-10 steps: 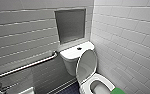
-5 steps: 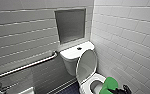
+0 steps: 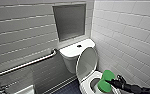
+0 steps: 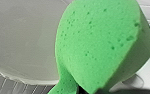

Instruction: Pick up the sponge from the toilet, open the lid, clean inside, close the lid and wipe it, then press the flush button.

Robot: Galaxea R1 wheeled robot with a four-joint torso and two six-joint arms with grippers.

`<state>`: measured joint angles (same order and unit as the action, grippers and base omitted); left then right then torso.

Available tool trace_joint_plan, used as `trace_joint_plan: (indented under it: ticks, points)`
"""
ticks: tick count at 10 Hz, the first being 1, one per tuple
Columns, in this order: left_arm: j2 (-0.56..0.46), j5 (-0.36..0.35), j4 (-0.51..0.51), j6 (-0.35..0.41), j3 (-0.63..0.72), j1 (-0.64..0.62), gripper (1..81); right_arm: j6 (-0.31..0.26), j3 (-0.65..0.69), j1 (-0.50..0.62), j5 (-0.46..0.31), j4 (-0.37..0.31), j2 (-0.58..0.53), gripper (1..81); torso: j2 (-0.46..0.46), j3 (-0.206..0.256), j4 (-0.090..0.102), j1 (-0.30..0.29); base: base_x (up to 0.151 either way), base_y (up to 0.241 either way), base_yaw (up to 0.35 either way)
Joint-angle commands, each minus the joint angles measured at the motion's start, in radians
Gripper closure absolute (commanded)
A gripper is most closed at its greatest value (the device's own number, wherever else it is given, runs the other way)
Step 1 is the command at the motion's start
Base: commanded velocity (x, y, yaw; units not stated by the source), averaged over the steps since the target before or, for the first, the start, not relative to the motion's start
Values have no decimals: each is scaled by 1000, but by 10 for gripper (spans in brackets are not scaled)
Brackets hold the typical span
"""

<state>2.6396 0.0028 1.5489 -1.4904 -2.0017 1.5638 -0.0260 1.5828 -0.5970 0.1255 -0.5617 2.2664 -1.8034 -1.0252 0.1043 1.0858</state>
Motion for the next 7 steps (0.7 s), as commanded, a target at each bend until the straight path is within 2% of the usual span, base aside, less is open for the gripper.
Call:
trace_joint_plan:
  ticks: [1,2,3,4,7]
  points:
    - [-9,22,16,7,21,28,10,-3,49,171,-78,-32,15,811,0,-51,0,0,0,0,0]
    - [-7,22,17,7,21,37,10,-3,80,182,-84,-32,41,811,0,-78,0,0,0,0,0]
    - [-4,22,17,7,21,45,10,-2,113,193,-84,-33,72,811,0,-85,0,0,0,0,0]
    - [7,23,17,7,20,51,10,-2,153,205,-84,-50,107,811,0,-63,0,0,0,0,0]
    - [11,23,16,6,15,57,10,-2,303,245,-86,-124,220,811,1,-73,0,0,0,0,0]
